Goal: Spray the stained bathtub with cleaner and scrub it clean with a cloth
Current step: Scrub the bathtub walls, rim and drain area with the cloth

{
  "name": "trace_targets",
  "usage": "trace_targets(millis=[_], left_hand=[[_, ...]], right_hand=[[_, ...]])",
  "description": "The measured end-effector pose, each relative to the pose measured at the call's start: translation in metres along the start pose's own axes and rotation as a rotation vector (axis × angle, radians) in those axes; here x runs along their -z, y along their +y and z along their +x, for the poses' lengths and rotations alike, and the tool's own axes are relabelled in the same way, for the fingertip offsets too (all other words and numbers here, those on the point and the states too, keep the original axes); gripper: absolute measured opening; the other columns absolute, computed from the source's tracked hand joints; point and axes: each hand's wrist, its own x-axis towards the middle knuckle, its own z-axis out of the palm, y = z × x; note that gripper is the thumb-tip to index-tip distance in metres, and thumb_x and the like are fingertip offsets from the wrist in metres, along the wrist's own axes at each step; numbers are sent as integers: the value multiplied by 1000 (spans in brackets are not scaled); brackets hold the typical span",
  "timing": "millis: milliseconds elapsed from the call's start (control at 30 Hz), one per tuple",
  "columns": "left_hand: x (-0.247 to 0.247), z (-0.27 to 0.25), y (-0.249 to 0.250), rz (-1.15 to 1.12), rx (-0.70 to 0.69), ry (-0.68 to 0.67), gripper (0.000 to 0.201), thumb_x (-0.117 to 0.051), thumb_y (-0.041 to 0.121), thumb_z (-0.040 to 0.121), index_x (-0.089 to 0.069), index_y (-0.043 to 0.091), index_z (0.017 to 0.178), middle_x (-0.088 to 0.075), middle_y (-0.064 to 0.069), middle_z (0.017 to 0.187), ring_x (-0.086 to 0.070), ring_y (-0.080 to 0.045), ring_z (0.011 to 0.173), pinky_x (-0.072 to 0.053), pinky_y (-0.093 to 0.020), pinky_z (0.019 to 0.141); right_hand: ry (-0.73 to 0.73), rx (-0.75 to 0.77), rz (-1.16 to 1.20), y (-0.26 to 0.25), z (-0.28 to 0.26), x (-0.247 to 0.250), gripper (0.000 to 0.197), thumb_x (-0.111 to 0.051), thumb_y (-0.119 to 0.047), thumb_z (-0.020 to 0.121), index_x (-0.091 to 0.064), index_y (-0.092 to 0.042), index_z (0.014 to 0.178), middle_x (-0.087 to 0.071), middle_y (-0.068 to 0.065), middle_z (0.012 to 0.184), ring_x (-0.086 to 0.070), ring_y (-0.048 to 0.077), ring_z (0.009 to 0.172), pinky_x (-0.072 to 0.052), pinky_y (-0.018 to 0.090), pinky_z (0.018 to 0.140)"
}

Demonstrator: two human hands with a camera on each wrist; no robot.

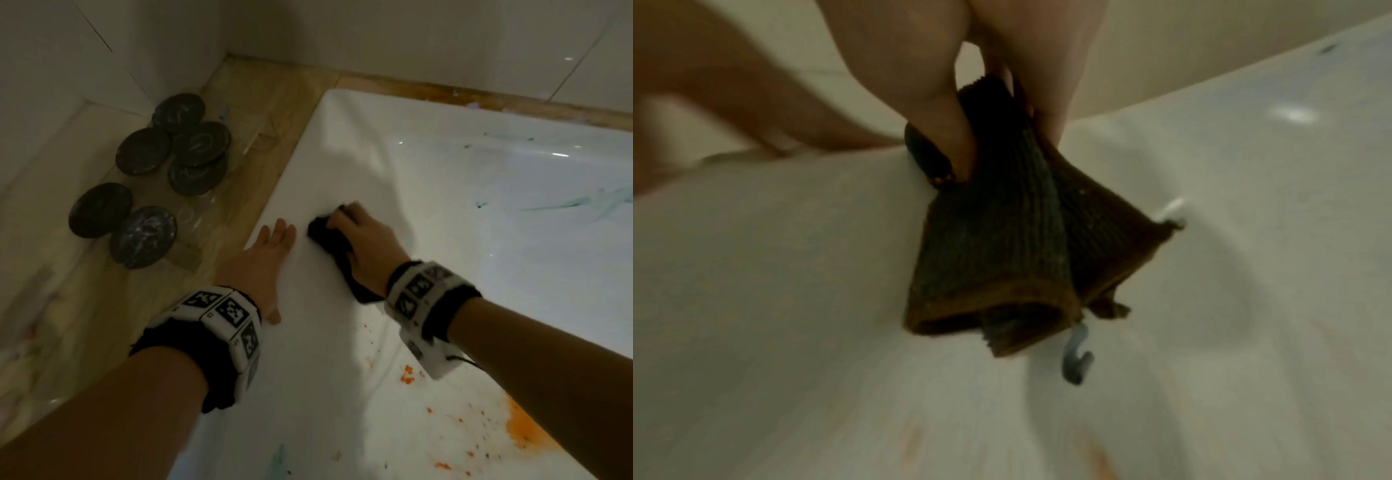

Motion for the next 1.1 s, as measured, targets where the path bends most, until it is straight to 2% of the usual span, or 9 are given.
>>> trace_targets(millis=[133, 233, 300, 433, 600, 733, 867, 1000, 1100], left_hand=[[2, 1, 1, -4, 7, -14, 135, -84, 25, 66, 26, 16, 144, 28, -1, 153, 16, -17, 144, -8, -37, 120], [0, 1, 2, -13, 21, -5, 135, -83, 24, 66, 26, 17, 144, 28, 1, 153, 16, -16, 144, -9, -37, 120], [1, 0, 3, -13, 34, -6, 134, -83, 24, 67, 27, 18, 144, 29, 2, 153, 16, -15, 144, -11, -38, 120], [0, 1, 5, 8, 43, 2, 134, -82, 25, 68, 28, 19, 143, 29, 3, 153, 14, -15, 145, -12, -38, 120], [0, 2, 7, 15, 59, 1, 135, -83, 27, 67, 28, 20, 143, 29, 3, 153, 15, -15, 145, -11, -35, 120], [0, 2, 10, 26, 66, 21, 136, -84, 28, 65, 26, 18, 145, 27, 1, 154, 14, -16, 145, -12, -34, 119], [0, 0, 11, 49, 85, 13, 137, -84, 29, 65, 27, 17, 144, 28, 1, 153, 13, -17, 145, -12, -35, 120], [1, 1, 10, -4, 83, 15, 136, -84, 24, 65, 27, 20, 143, 28, 3, 153, 13, -15, 145, -13, -34, 120], [0, 2, 10, 14, 87, -4, 136, -83, 25, 66, 29, 21, 143, 30, 4, 152, 14, -15, 145, -13, -37, 120]], right_hand=[[-220, 178, 34, 14, -35, -2, 29, -49, -18, 88, -57, -11, 115, -52, 11, 118, -58, 34, 98, -45, 34, 85], [111, -146, 171, 50, -14, 29, 36, -43, -40, 79, -58, -21, 106, -53, 4, 106, -57, 24, 89, -43, 27, 76], [328, -351, 158, 81, 5, 46, 41, -45, -33, 79, -53, -13, 113, -48, 11, 114, -54, 30, 95, -39, 29, 78], [178, -506, 29, 100, 26, 39, 51, -56, 3, 79, -43, -13, 127, -36, 14, 132, -50, 40, 109, -41, 35, 86], [96, -233, 79, 56, -5, -11, 27, -55, -24, 92, -55, -15, 117, -47, 13, 116, -55, 32, 97, -46, 38, 89], [-121, 100, -11, 19, -57, -52, 61, -76, -7, 64, -52, -24, 116, -55, 13, 113, -60, 34, 80, -56, 39, 65], [-358, 336, 32, 0, -80, -49, 44, -60, -11, 86, -50, -19, 127, -43, 12, 132, -52, 34, 103, -49, 40, 86], [-3, 11, 245, 44, -35, -4, 34, -50, -37, 86, -63, -21, 112, -54, 8, 113, -55, 26, 102, -36, 20, 88], [217, -304, 207, 70, 2, 15, 39, -46, -24, 83, -54, -14, 119, -48, 11, 118, -54, 32, 105, -37, 26, 85]])
